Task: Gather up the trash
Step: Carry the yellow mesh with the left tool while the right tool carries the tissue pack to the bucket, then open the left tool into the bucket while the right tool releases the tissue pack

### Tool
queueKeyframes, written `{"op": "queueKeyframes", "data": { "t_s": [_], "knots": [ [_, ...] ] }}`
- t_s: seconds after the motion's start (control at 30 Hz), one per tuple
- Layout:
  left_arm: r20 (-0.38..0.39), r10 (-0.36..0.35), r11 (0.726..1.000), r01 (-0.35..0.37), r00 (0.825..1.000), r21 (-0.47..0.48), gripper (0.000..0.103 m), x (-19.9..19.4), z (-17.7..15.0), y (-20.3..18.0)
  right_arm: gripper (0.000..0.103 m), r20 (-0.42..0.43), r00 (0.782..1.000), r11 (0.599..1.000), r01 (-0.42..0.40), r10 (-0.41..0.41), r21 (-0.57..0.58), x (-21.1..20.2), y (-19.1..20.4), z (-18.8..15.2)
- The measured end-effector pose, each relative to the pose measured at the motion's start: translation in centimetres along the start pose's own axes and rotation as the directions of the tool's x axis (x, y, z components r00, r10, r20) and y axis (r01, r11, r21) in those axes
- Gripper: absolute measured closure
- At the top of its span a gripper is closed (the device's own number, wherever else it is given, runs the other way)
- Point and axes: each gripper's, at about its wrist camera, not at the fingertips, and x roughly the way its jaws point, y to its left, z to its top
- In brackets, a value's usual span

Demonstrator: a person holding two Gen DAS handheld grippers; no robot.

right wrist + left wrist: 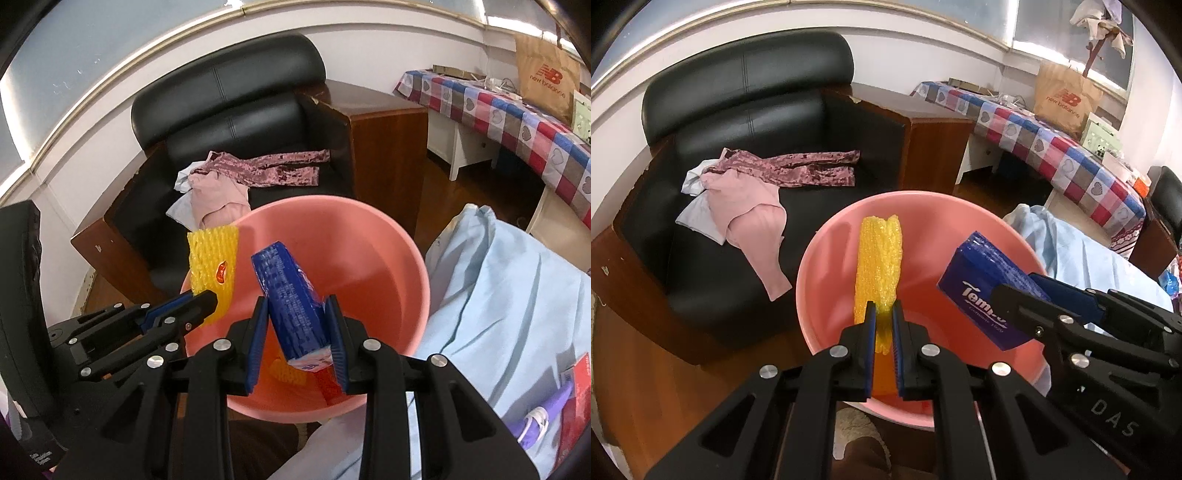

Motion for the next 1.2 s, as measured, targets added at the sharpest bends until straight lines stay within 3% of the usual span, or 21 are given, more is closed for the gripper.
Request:
{"op": "queueKeyframes", "data": {
  "t_s": [0.53, 1.2],
  "knots": [
    [-0.076, 0.026, 1.0, -0.026, 0.997, 0.0, 0.095, 3.3, -0.8, 0.8, 0.071, -0.054, 0.999, 1.0, 0.0, 0.0, 0.01, 3.2, -0.3, 0.1],
    [-0.073, 0.027, 1.0, -0.026, 0.997, 0.007, 0.092, 3.7, -0.5, 0.5, 0.069, -0.099, 0.995, 0.998, 0.002, 0.004, 0.062, 4.7, -1.1, -0.4]
  ]
}}
